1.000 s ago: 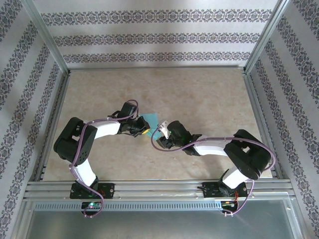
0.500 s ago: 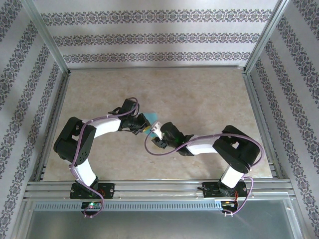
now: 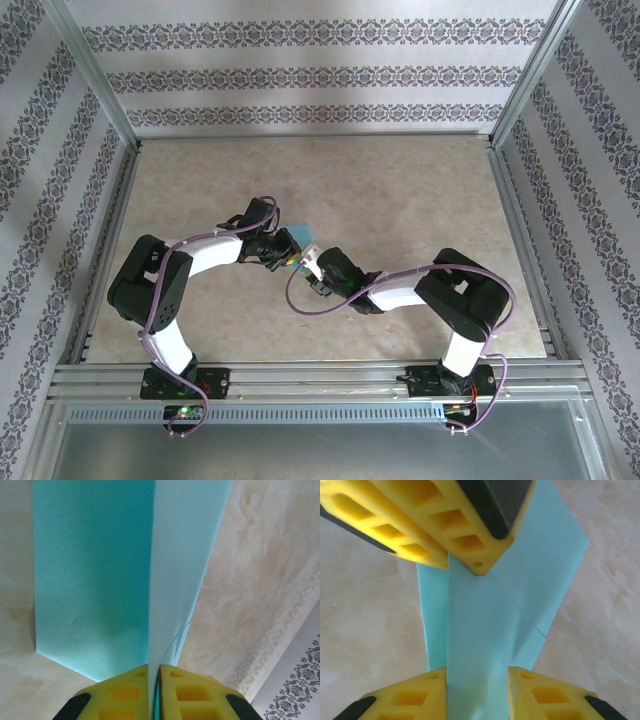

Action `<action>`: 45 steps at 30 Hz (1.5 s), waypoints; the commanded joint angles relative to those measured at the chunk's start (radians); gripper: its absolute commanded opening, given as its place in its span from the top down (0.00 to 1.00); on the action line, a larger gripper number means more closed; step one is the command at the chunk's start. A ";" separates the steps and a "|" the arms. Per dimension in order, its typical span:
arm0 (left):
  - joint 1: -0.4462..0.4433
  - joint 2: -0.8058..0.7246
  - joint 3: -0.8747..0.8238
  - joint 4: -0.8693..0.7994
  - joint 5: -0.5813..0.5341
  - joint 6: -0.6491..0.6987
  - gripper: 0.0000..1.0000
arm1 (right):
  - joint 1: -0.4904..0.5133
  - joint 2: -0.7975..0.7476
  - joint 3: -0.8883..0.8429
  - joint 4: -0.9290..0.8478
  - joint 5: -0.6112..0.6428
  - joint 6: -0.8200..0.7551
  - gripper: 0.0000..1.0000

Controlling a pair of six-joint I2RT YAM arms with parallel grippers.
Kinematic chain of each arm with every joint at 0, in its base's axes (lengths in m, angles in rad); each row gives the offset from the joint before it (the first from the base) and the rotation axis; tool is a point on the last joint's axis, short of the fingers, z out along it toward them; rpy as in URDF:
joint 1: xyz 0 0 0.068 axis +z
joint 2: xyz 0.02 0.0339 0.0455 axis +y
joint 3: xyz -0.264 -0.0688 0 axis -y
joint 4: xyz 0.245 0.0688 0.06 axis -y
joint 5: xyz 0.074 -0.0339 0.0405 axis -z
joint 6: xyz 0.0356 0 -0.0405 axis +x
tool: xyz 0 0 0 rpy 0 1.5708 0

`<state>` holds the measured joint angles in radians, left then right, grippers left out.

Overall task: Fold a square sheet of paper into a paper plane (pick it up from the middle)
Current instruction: Fourth fold the wing at the center of the table.

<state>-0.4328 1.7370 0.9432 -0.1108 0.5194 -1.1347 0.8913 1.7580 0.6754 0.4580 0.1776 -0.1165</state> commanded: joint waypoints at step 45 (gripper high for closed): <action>-0.003 0.027 0.023 -0.069 -0.004 -0.006 0.91 | 0.012 0.031 0.043 0.024 0.014 0.045 0.74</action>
<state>-0.4324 1.7569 0.9543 -0.1455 0.5156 -1.1343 0.9012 1.7969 0.7006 0.4690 0.1833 -0.0952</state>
